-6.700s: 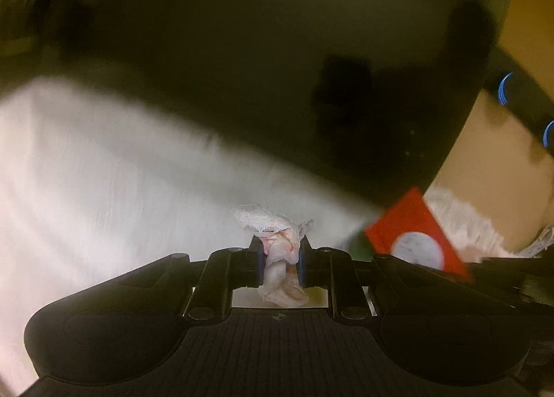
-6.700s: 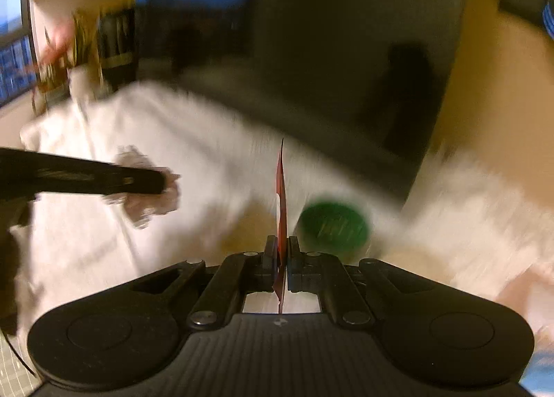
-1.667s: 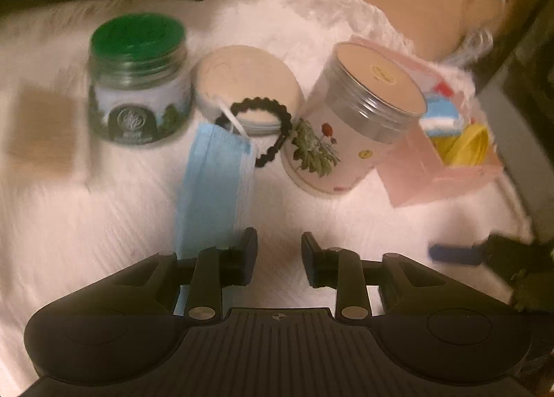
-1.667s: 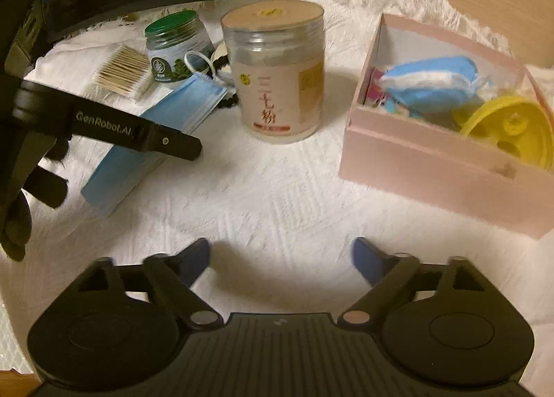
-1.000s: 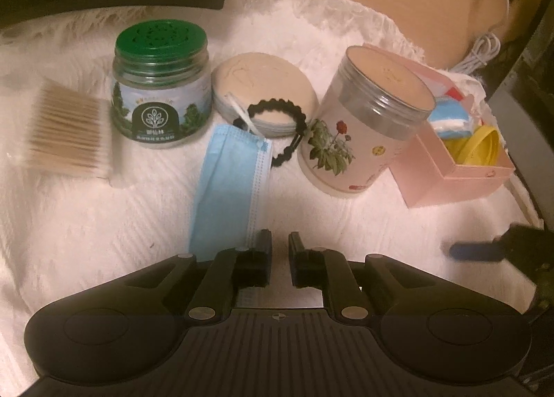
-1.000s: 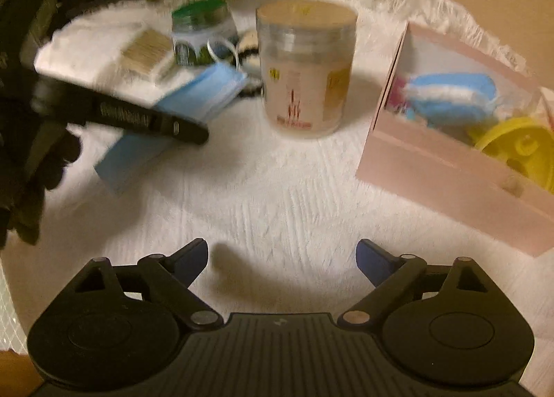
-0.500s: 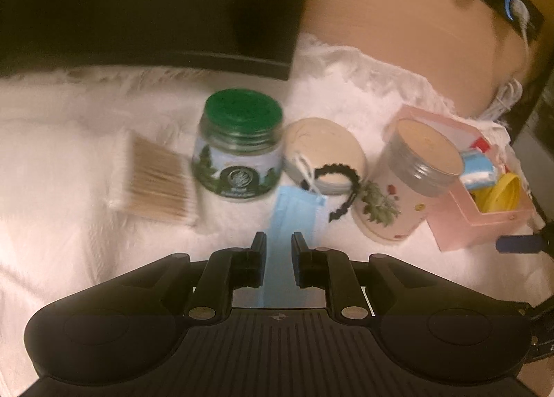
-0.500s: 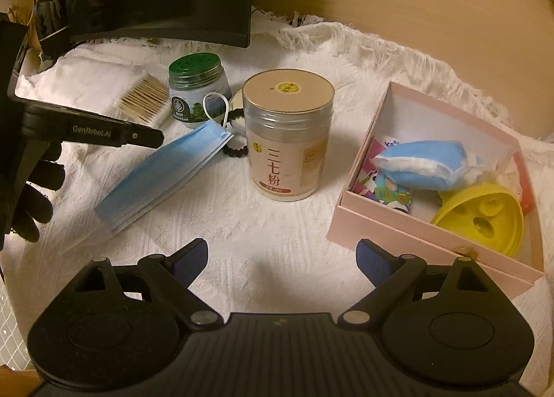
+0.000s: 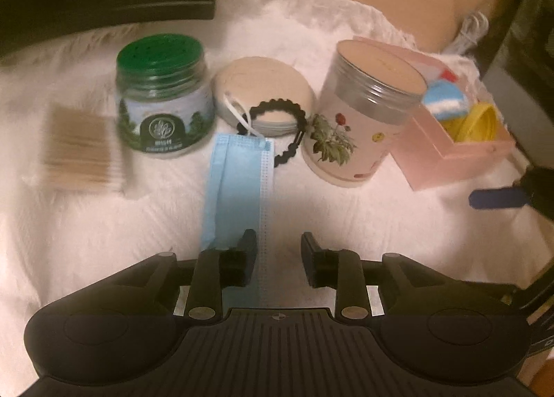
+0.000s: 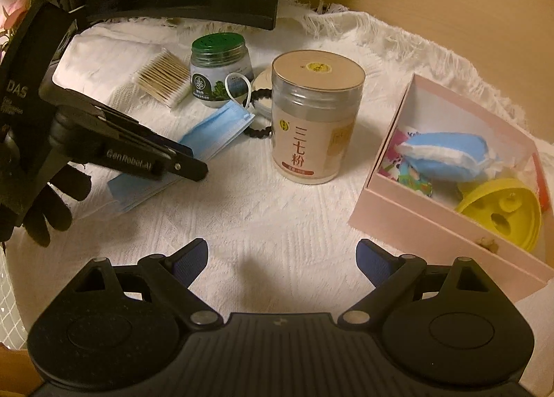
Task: Organize soft objects
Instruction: 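Grasp the blue mask with the left tool while the right tool grasps the black bead bracelet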
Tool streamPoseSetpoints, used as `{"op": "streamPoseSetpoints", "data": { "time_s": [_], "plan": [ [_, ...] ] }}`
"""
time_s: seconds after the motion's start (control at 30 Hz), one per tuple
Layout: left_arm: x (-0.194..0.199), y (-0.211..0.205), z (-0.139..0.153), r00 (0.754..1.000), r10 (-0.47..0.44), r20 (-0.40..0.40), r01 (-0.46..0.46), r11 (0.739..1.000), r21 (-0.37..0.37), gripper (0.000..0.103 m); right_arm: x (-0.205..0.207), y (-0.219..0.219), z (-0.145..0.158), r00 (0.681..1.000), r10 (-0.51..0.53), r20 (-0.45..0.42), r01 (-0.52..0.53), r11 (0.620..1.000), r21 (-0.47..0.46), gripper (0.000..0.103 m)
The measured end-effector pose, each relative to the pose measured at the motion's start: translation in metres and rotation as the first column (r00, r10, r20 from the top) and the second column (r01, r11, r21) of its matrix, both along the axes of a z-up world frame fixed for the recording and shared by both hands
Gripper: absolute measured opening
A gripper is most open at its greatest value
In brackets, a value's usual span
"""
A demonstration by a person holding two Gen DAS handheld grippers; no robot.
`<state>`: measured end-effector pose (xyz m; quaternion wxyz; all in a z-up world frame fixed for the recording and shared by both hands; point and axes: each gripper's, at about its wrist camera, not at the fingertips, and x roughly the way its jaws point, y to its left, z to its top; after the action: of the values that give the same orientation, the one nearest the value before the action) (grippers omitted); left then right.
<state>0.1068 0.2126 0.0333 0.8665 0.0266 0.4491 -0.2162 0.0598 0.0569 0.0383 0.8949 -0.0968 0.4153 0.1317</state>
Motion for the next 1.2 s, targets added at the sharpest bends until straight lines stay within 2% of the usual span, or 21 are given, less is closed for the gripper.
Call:
{"op": "streamPoseSetpoints", "data": {
  "time_s": [0.13,0.2,0.23,0.3,0.33,0.4,0.43,0.5,0.67,0.8,0.9,0.97,1.03,1.1,1.2],
  "plan": [
    [-0.005,-0.006,0.000,0.990,0.022,0.139,-0.048,0.982,0.181,0.031,-0.002,0.000,0.001,1.000,0.004,0.010,-0.004,1.000,-0.006,0.094],
    [-0.001,-0.002,-0.003,0.987,0.037,0.156,-0.075,0.967,0.245,0.033,-0.002,0.000,0.002,1.000,0.003,0.011,-0.003,1.000,-0.007,0.094],
    [0.001,0.002,-0.004,0.986,0.050,0.160,-0.088,0.966,0.244,0.038,-0.002,-0.001,0.002,1.000,0.002,0.011,-0.002,1.000,-0.007,0.094],
    [0.006,0.010,-0.003,0.986,0.077,0.146,-0.108,0.971,0.214,0.038,-0.003,0.000,0.002,1.000,0.001,0.012,-0.001,1.000,-0.006,0.094],
    [0.009,0.013,-0.003,0.988,0.087,0.124,-0.109,0.977,0.181,0.035,-0.003,0.000,0.002,1.000,0.002,0.012,-0.002,1.000,-0.006,0.094],
    [0.012,0.017,-0.004,0.994,0.092,0.061,-0.097,0.992,0.083,0.035,-0.003,0.000,0.002,1.000,0.003,0.011,-0.003,1.000,-0.009,0.094],
    [0.013,0.018,-0.003,0.996,0.080,0.035,-0.081,0.996,0.035,0.039,-0.002,0.000,0.002,1.000,0.003,0.010,-0.003,1.000,-0.010,0.094],
    [0.012,0.013,-0.003,0.999,0.043,0.016,-0.043,0.999,0.006,0.046,-0.001,0.001,0.002,1.000,0.000,0.008,0.000,1.000,-0.010,0.094],
    [0.003,-0.006,-0.004,0.998,-0.026,0.056,0.020,0.995,0.100,0.052,0.000,0.004,0.000,1.000,0.007,0.002,-0.007,1.000,-0.010,0.094],
    [-0.001,-0.013,-0.003,0.999,-0.021,0.047,0.015,0.989,0.145,0.052,0.001,0.007,-0.001,1.000,0.012,0.001,-0.012,1.000,-0.011,0.094],
    [0.001,-0.014,-0.004,0.999,0.012,0.039,-0.017,0.990,0.142,0.053,-0.001,0.009,0.004,0.999,0.022,0.032,-0.021,0.999,-0.029,0.091],
    [-0.003,-0.014,-0.004,0.998,0.010,0.057,-0.018,0.989,0.146,0.048,0.000,0.011,0.015,0.997,0.039,0.073,-0.036,0.998,-0.048,0.087],
    [-0.009,-0.011,-0.004,0.997,0.017,0.081,-0.028,0.991,0.129,0.013,0.005,0.015,0.037,0.990,0.068,0.120,-0.062,0.997,-0.049,0.078],
    [-0.016,-0.005,-0.004,0.995,0.036,0.091,-0.046,0.993,0.110,0.013,0.019,0.019,0.064,0.986,0.086,0.140,-0.084,0.996,-0.019,0.070],
    [-0.025,0.012,0.003,0.990,0.082,0.117,-0.089,0.994,0.059,0.010,0.056,0.033,0.104,0.984,0.130,0.120,-0.132,0.991,0.011,0.058]
  ]
}}
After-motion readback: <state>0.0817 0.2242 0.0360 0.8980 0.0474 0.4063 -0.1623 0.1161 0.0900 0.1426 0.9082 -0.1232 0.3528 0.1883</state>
